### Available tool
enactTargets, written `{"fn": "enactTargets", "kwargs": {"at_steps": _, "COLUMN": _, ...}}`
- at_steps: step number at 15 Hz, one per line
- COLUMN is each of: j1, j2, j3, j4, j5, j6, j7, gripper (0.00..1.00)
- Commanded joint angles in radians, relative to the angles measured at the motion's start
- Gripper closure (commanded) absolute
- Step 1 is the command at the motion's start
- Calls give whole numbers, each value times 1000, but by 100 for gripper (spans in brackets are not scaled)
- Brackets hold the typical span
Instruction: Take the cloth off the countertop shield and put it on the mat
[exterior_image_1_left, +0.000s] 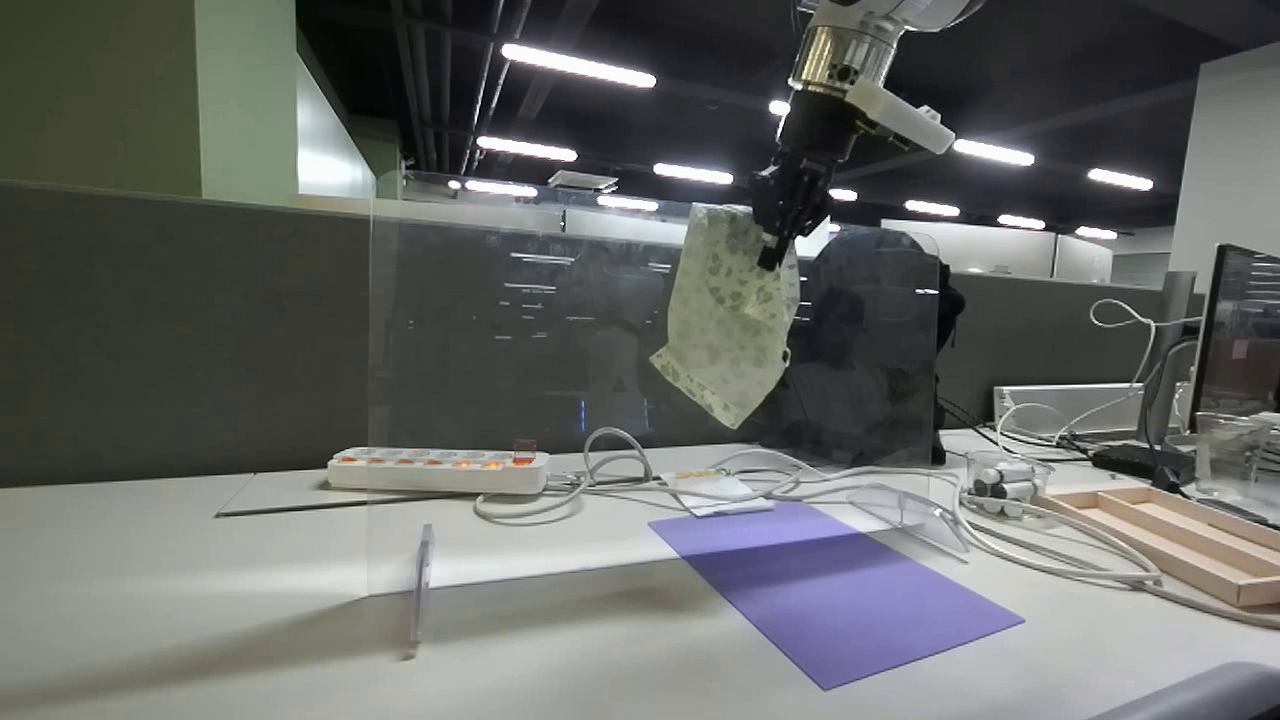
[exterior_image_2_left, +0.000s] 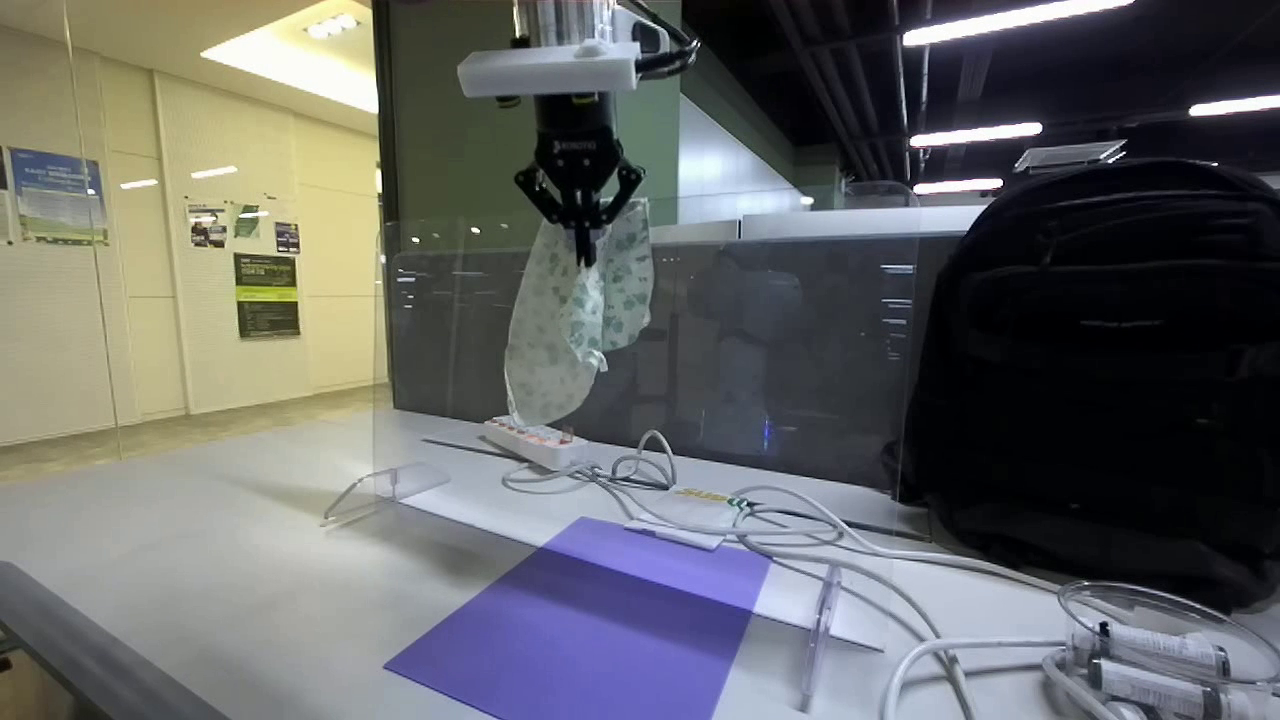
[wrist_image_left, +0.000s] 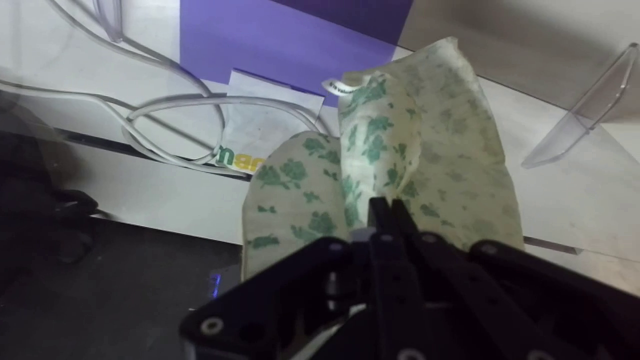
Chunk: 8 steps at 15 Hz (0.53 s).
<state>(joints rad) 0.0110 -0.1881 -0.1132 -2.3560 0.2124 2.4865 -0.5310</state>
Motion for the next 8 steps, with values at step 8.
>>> {"fn": "enactTargets", "kwargs": {"at_steps": 8, "j1": 36, "j2": 40, "j3": 59, "j4": 21, "j5": -63, "j6": -280, "j7": -18, "gripper": 100}}
